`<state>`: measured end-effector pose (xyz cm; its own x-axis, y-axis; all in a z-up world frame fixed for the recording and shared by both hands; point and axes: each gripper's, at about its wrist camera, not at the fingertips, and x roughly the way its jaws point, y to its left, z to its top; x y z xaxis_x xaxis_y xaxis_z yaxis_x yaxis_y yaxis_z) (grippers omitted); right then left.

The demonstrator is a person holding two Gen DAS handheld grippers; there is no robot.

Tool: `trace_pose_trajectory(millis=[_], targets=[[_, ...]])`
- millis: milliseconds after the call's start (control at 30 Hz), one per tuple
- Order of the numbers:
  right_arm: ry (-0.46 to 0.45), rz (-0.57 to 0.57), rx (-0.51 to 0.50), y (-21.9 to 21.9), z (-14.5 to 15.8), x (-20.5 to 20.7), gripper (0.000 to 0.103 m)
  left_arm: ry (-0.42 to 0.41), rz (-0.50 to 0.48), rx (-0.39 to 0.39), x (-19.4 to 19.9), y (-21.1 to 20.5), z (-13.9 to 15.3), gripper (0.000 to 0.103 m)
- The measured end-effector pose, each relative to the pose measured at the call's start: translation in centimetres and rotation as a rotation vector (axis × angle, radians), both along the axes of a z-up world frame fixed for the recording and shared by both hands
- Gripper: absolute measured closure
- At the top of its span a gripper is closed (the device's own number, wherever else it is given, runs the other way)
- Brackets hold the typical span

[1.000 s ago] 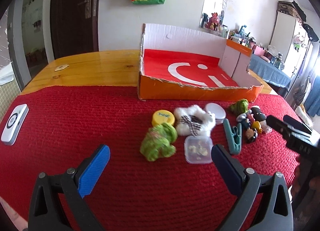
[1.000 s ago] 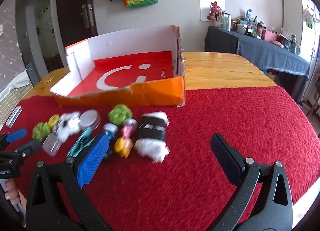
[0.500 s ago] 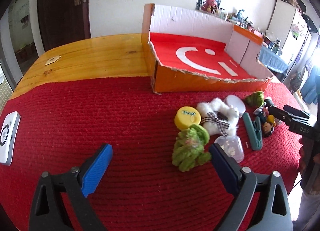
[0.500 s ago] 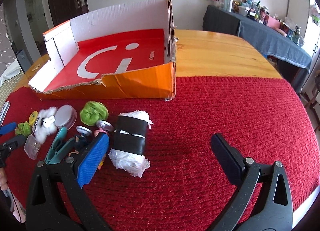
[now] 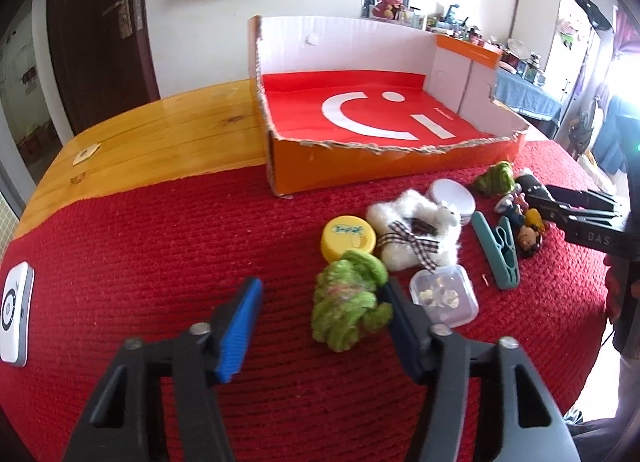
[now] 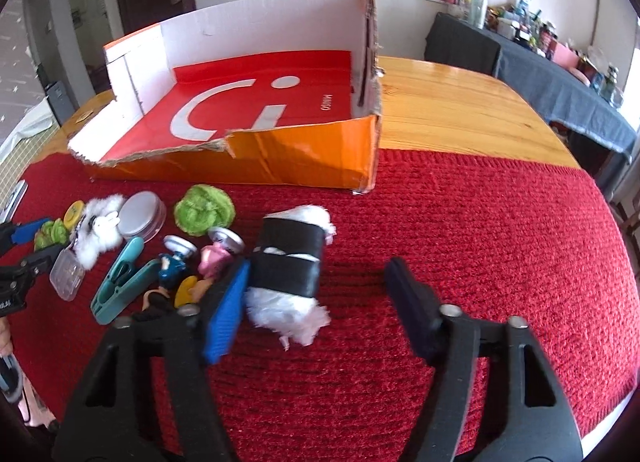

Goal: Organize objects
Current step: 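Grasp the green yarn ball with the left tool while the right tool grasps the black-and-white roll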

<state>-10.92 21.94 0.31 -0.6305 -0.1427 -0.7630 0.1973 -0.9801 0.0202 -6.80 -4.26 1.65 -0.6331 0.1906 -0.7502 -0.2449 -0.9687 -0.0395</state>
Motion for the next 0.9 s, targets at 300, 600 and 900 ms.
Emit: trace_pose_trajectory(millis=[300, 600, 900], targets=[[0.027, 0.036, -0.053, 0.2, 0.4, 0.8, 0.072, 0.012, -0.002, 0.059, 0.5, 0.1, 0.4, 0.072], [0.065, 0.055, -0.085, 0.2, 1.8, 1.9, 0.072, 0.073, -0.003, 0.069, 1.5, 0.2, 2.6, 0.072], [0.100, 0.078, -0.112, 0.3, 3.5, 2.5, 0.072, 0.130, -0.003, 0.072, 1.3, 0.3, 4.6, 0.072]])
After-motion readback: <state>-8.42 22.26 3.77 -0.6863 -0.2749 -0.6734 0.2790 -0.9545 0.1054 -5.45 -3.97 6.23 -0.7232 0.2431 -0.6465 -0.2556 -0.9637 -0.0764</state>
